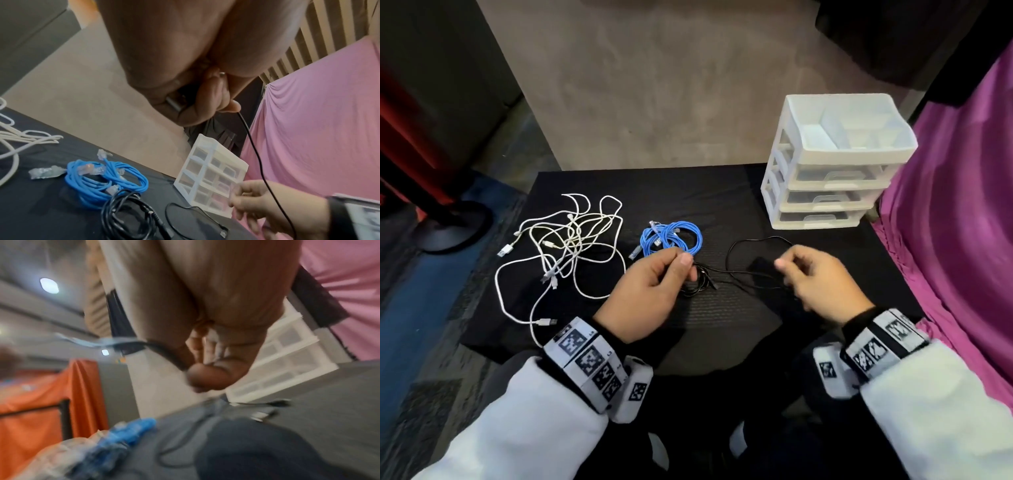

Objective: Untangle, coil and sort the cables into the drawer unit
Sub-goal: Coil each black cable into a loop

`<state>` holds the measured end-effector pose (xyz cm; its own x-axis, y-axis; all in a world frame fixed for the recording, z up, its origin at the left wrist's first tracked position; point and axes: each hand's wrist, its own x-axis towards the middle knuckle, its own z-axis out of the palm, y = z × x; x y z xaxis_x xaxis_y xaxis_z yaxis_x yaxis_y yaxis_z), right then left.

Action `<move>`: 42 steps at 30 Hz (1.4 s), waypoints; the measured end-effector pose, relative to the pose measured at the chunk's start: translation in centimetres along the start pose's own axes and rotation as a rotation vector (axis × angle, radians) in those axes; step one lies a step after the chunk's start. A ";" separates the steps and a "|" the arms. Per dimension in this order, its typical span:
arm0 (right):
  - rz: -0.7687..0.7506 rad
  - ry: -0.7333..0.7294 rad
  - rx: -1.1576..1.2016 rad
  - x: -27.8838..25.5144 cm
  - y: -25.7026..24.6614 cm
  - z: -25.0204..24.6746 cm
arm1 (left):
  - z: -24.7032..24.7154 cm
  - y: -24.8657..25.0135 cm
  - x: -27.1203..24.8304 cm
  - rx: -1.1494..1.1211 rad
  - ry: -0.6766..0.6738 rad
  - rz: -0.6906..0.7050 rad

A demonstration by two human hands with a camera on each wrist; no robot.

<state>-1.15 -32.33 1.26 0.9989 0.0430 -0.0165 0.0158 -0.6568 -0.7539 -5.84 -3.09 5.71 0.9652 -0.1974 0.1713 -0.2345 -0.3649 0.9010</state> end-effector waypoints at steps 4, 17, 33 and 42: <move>0.168 -0.037 -0.413 4.9 6.2 0.4 | -0.2 -0.8 -0.8 0.060 0.038 -0.022; -0.143 -0.210 -0.176 5.3 -2.7 7.9 | -1.3 -4.0 -2.6 0.043 0.101 -0.255; -0.124 -0.499 0.394 -1.3 -7.8 5.8 | -1.1 -2.9 -2.5 -0.562 0.009 -0.539; -0.155 -0.300 0.070 -1.6 -6.1 6.4 | -2.3 0.4 -1.6 -1.268 0.010 -0.496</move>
<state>-3.12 -23.57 1.67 0.9274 0.3647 -0.0831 0.1528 -0.5722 -0.8057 -7.26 -0.85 6.73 0.9184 -0.2825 -0.2769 0.3952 0.6856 0.6113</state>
